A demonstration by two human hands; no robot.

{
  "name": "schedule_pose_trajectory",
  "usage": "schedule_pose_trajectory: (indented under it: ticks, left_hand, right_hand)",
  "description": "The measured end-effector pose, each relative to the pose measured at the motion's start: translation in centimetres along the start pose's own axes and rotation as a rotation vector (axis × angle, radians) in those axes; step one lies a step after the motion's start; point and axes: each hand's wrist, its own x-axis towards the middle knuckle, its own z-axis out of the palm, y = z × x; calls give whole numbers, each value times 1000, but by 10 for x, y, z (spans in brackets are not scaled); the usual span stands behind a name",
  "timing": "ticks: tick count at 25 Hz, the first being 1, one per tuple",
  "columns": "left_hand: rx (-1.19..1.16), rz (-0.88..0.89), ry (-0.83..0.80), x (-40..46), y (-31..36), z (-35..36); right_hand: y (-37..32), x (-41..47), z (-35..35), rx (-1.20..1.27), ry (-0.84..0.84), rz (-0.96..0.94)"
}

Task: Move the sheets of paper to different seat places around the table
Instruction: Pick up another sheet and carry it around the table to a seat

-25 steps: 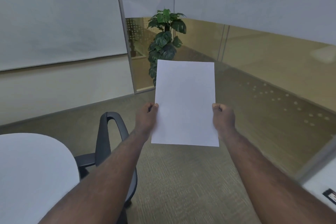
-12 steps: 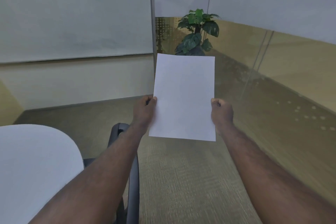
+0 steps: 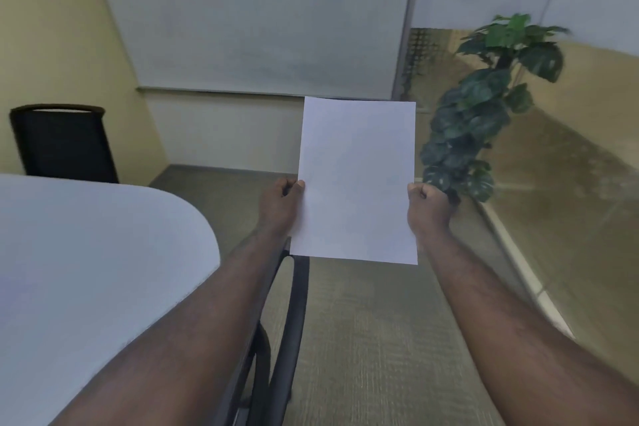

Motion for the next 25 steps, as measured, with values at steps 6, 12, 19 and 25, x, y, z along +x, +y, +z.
schedule_pose_trajectory:
  ticks: [6,12,19,25]
  left_hand:
    - [82,-23,272,-3,-3,-25]
    - [128,-81,473,-14,-19,-60]
    - [96,-122,683,-21,-32,-111]
    - [80,-143,815,-20,-52,-157]
  right_hand:
    - [-21,26,60,-2,-240,-110]
    - [-38,19,113,25,-448,-164]
    - [-58,-9,186,52,-663,-194]
    - [-71,-36,251,52,-794,-217]
